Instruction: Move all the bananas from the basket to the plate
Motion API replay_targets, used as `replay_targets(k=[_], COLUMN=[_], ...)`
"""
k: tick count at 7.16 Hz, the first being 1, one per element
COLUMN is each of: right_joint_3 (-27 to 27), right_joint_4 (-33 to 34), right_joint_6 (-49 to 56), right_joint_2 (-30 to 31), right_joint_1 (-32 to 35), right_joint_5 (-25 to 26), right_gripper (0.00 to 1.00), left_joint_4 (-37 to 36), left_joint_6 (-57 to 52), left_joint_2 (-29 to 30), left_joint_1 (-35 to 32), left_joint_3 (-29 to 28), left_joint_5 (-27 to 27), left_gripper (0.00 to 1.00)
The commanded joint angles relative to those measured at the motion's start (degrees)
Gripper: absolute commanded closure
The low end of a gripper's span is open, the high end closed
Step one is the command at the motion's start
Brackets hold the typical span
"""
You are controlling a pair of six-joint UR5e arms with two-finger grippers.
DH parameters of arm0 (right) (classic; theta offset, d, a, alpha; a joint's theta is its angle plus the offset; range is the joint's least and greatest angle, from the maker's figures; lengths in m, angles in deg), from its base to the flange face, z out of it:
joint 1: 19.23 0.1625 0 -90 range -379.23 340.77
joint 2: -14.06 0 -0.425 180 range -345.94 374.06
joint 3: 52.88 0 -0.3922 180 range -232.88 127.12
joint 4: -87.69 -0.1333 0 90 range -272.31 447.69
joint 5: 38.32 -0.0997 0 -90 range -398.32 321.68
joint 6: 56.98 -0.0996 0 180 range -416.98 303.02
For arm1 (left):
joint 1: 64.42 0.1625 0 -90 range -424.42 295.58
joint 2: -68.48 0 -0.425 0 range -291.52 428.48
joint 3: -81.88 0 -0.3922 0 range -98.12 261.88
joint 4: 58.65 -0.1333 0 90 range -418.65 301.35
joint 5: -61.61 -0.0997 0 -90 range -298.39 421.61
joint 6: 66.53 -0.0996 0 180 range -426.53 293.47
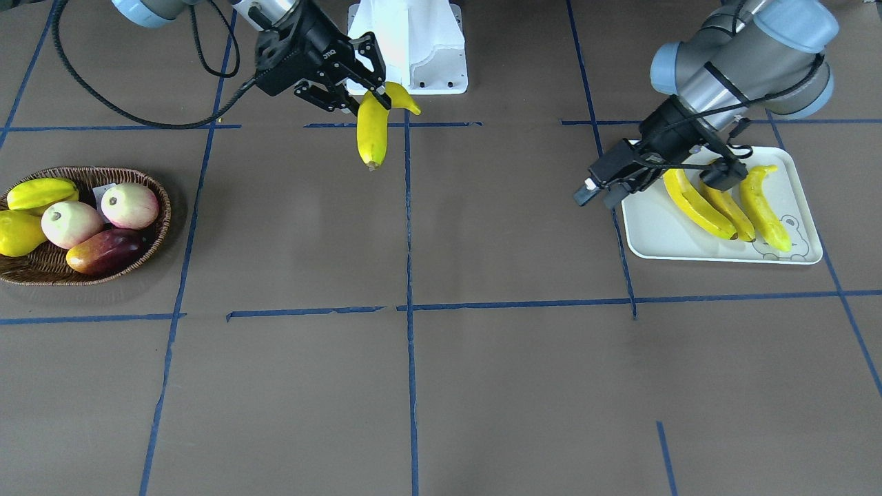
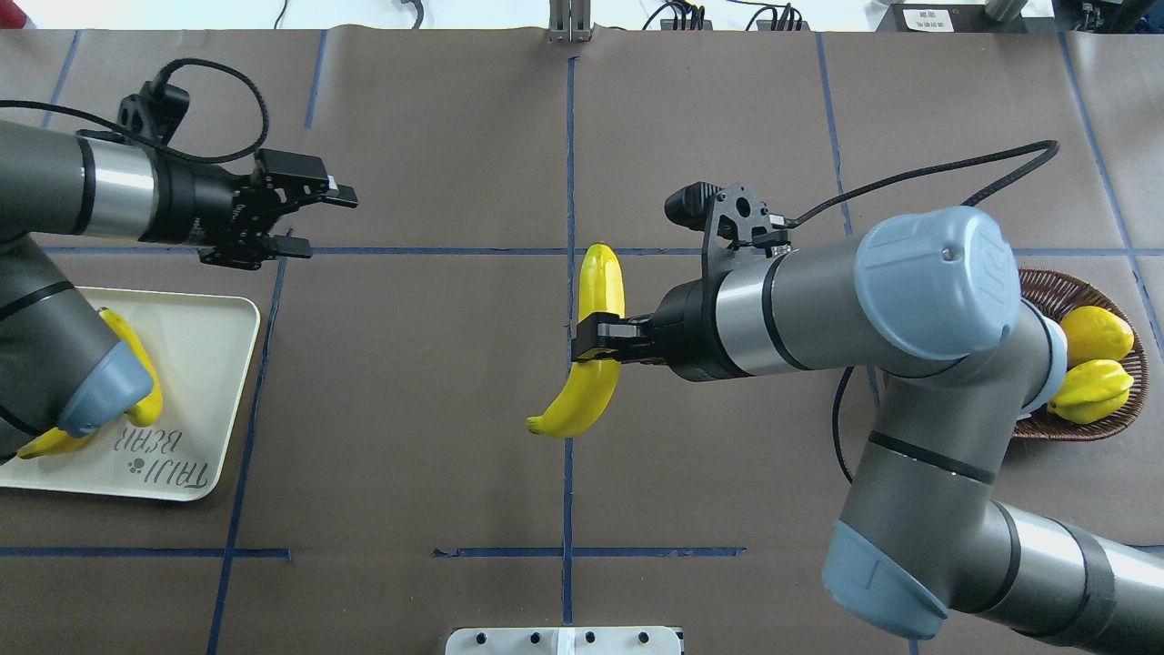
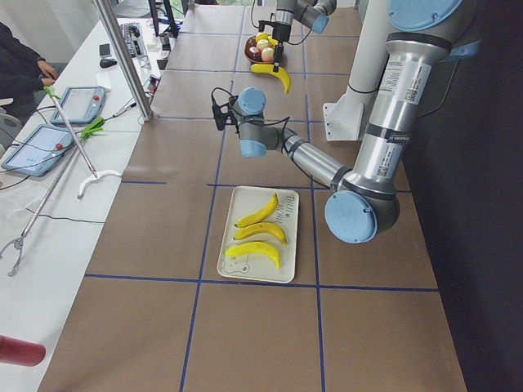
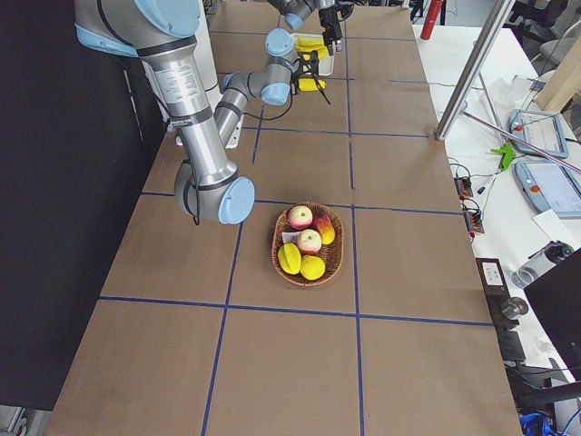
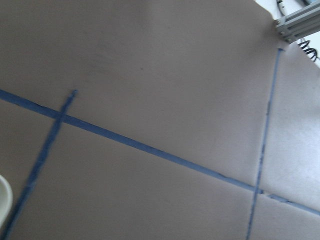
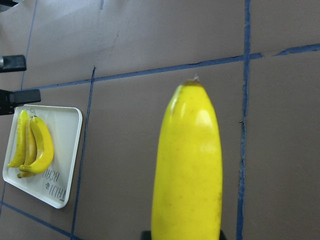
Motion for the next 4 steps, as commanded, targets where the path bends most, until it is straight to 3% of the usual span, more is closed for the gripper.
replay_targets(k=[1,4], right_joint_3=[-1.3,-1.3], right_joint_4=[0.0,0.0], right_joint_6=[0.4,1.6], right_joint_2=[-2.0,-2.4], right_joint_1=[-1.8,-2.3], right_joint_5=[1.3,1.4], right_gripper=[0.99,0.99], left_joint_4=[0.1,-0.3], left_joint_6=[1.0,1.6], left_joint_2=[6.8,11.6], left_joint_1=[4.1,9.9], left_joint_3=[0.1,0.1], left_joint_5=[0.4,-0.2], left_gripper=[0.01,0.01])
